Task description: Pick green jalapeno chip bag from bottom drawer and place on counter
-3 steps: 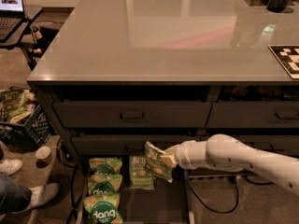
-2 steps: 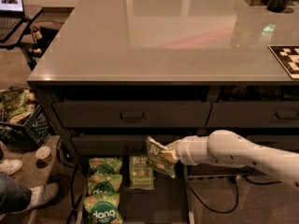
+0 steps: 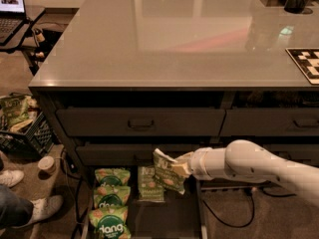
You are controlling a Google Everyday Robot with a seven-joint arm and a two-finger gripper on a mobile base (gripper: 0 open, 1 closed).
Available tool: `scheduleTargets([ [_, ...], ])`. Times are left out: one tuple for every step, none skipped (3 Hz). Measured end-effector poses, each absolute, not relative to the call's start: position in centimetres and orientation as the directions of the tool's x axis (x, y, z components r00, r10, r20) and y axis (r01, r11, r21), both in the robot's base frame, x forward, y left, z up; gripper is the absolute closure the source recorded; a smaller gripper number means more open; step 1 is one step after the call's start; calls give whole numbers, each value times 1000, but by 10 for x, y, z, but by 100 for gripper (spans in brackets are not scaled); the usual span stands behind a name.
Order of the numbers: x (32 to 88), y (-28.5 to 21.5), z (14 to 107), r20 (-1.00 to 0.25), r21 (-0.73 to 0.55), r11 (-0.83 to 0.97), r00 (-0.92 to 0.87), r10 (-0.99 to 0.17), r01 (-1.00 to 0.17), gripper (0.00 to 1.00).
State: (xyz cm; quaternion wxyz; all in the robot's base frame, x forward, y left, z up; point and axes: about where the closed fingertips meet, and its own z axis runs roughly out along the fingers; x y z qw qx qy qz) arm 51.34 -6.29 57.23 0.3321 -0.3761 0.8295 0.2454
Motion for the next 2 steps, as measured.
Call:
scheduleTargets([
  [477,-70,603,-764,217,602,-517,-385,-769,100],
  [476,-72,604,-765,218,605,-519,-381,-766,100],
])
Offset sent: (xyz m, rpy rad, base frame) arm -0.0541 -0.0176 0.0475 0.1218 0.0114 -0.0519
